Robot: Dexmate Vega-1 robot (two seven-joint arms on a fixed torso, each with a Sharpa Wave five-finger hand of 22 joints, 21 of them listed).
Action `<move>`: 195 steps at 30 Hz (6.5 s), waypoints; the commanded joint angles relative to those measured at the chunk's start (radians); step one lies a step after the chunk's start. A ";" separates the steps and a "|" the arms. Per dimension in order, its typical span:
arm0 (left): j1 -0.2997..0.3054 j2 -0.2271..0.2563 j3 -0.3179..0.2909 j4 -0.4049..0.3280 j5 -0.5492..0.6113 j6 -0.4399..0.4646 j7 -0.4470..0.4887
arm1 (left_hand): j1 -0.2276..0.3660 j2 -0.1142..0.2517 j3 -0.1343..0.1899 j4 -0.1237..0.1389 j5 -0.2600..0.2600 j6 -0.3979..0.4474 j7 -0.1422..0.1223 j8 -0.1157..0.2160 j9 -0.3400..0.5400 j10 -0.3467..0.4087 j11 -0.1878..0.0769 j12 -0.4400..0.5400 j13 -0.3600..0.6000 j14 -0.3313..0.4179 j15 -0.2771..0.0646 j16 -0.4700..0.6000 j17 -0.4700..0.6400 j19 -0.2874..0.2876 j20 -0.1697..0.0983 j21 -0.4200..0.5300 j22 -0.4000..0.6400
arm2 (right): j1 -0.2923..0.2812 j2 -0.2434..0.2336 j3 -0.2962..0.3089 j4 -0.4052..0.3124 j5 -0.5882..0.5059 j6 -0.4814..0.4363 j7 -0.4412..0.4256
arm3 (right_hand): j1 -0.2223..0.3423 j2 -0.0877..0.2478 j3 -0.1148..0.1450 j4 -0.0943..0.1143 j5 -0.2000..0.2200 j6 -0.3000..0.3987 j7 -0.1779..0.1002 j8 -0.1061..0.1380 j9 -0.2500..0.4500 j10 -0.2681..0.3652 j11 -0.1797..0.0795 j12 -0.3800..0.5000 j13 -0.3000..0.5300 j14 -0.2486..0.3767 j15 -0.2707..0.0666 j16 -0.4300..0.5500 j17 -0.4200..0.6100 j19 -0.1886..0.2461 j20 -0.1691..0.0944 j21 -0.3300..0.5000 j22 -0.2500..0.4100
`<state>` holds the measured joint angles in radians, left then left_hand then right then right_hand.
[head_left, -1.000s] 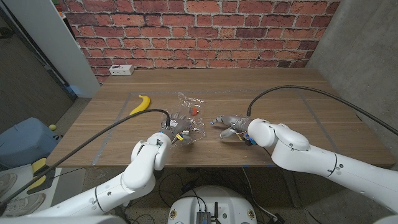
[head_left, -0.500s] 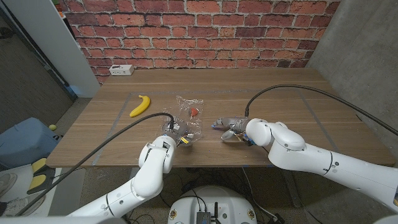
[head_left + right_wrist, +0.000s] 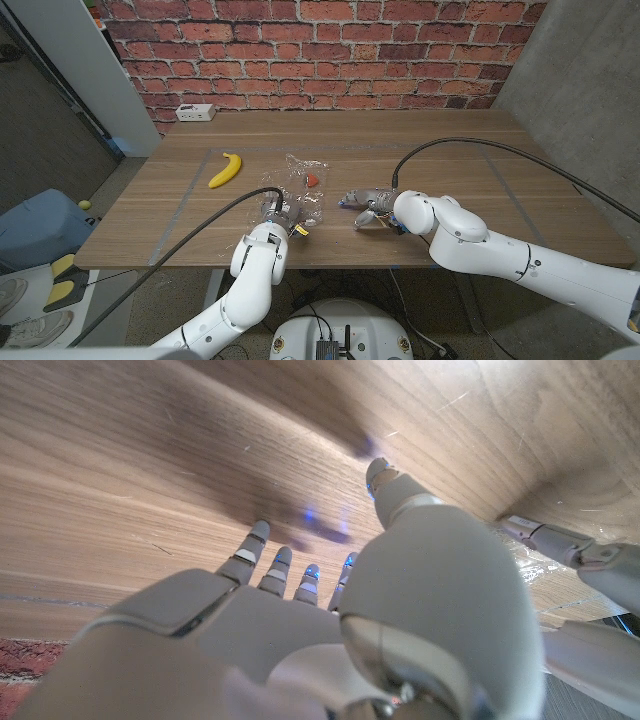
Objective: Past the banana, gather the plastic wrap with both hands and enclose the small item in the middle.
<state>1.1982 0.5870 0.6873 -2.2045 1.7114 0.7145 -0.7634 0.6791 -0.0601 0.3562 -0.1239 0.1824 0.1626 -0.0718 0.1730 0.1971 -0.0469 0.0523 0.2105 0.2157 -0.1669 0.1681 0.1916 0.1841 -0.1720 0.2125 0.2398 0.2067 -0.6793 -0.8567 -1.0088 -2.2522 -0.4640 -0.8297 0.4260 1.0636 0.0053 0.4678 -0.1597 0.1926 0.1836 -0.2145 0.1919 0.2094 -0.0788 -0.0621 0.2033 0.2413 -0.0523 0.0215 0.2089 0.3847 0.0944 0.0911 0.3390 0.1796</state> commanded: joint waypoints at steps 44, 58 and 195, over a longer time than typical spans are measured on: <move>0.073 -0.273 -0.195 0.146 0.293 -0.170 -0.135 | 0.113 0.159 0.027 -0.028 -0.002 0.141 -0.082 0.114 -0.005 -0.003 -0.025 0.069 0.017 -0.074 -0.002 0.019 0.000 -0.068 0.001 0.013 0.014 | -0.012 0.039 0.041 0.067 0.019 0.079 -0.006 | -0.013 0.001 -0.031 0.014 0.008 -0.036 -0.007 0.002 0.000 0.001 0.004 0.009 0.002 0.008 -0.002 0.013 -0.005 0.009 0.008 -0.016 0.004; 0.053 -0.190 -0.151 0.192 -0.003 -0.034 0.273 | 0.248 0.215 0.059 -0.032 -0.010 0.783 -0.049 0.197 -0.007 0.376 -0.132 0.131 -0.012 0.226 -0.148 0.039 -0.011 0.151 -0.001 0.071 -0.007 | -0.028 0.033 0.061 0.073 0.033 0.105 -0.046 | -0.006 0.010 -0.032 0.011 0.010 -0.025 -0.007 0.009 0.000 0.009 0.003 0.012 0.002 0.012 -0.004 0.015 -0.007 0.012 0.004 -0.018 0.004; -0.536 0.344 -0.149 0.558 -2.448 -0.290 0.137 | 0.232 0.251 0.374 0.192 0.095 0.462 0.245 0.572 0.639 0.504 0.068 0.068 0.057 0.627 -0.072 0.063 0.002 0.500 -0.059 0.427 0.111 | -0.280 0.158 0.288 0.300 -0.046 0.713 -0.584 | 0.002 0.150 -0.152 -0.005 0.048 0.233 0.047 0.005 -0.016 0.366 -0.054 0.026 -0.009 0.351 -0.222 0.083 -0.037 0.334 -0.108 -0.012 0.017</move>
<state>0.6359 0.9251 0.5430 -1.6593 -0.6834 0.3824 -0.6818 0.9185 0.1925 0.7211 0.0690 0.2702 0.6247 0.1650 0.7344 0.8310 0.4494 0.1252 0.2770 0.2692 0.4541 0.0946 0.2548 0.1860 0.3286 0.1482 0.6623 0.3136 -1.0281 -0.6747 -0.6870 -1.9195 -0.5050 -0.0784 -0.3220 1.0417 0.1616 0.3068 -0.1561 0.2572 0.4652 -0.1618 0.2187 0.1885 0.3278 -0.1145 0.2494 0.2302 0.3309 -0.0415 0.3109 0.3560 0.4417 -0.0195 0.3255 0.1934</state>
